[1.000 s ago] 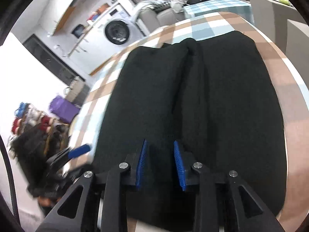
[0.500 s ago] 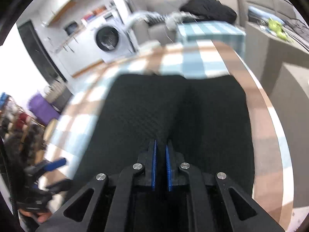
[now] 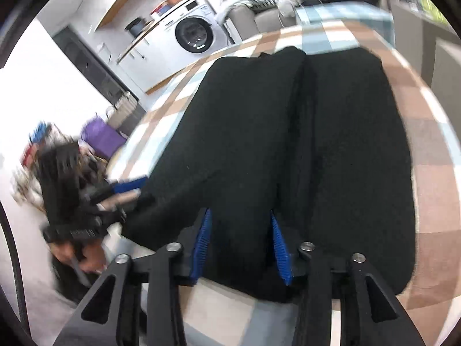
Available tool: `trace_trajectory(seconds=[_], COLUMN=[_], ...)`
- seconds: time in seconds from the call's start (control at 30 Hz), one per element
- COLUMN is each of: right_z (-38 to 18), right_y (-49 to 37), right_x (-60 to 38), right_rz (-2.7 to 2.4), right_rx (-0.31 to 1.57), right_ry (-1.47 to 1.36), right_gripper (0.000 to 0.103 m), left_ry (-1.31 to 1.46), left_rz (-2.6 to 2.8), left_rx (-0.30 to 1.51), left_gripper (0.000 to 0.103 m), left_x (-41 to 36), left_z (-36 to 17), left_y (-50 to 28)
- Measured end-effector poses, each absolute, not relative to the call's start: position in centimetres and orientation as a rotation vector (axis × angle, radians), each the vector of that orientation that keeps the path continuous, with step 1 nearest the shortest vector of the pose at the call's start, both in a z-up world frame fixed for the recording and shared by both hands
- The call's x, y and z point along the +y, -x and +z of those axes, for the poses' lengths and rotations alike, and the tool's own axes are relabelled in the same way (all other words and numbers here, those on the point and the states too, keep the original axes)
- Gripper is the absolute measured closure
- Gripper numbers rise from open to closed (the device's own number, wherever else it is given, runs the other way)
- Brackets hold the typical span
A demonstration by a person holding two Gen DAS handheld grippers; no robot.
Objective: Fold small clothes
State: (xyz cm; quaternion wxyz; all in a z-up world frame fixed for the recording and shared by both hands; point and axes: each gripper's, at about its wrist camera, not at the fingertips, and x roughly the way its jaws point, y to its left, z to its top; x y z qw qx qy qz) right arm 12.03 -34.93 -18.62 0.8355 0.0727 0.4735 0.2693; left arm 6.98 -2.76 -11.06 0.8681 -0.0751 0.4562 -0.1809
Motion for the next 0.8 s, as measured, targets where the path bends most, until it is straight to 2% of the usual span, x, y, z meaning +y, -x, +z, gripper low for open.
trace_trajectory(seconds=[0.03,0.07,0.17,0.3,0.4,0.53,0.6,0.7,0.77,0.8], right_z=[-18.4,-17.6,-16.1,-18.8,-19.0,-18.8,-19.4,-19.5,-18.9,-18.4], right_y=[-11.8,-11.3,-10.0,-10.8,-11.3,-11.0,-10.6,-9.7,-9.8,-9.6], right_x=[-34.8,-34.7,-35.0,-35.3,-34.7,-34.9,-34.9,-34.3,-33.7,-34.0], right_rz=[0.557,0.557,0.566,0.473,0.464,0.552,0.608,0.661,0.659,0.667], right_rx=[0.996,0.954,0.865,0.989,1.006,1.0,1.017,0.987,0.971,0.954], right_ry=[-0.131,-0.122,-0.185,-0.093,-0.083,-0.139,-0.162,-0.131,-0.084,-0.096], right_gripper=[0.091,0.097,0.097,0.097,0.094,0.072,0.064,0.063,0.096,0.096], left_ry=[0.152,0.142,0.119,0.087,0.096,0.097,0.088,0.117,0.113,0.109], left_rz=[-0.379,-0.377,-0.379,-0.35,-0.375,-0.441,-0.425,-0.393,-0.365,-0.357], left_rx=[0.958,0.96,0.957,0.982,0.976,0.962,0.967,0.989,0.999,0.999], left_gripper=[0.032,0.032,0.032,0.032,0.032,0.032,0.032,0.032,0.032,0.032], left_x=[-2.8,-3.0,-3.4,-3.6,-3.4,-3.6,-3.4,-2.5,-2.1,-2.0], left_z=[-11.1,-11.1,-10.9,-11.1,-10.5,-9.8,-9.9,-10.8,-11.3,-11.5], left_y=[-7.0,-7.1,-6.9,-6.8,-5.9,-4.4,-4.0,-4.0,-4.5,-4.6])
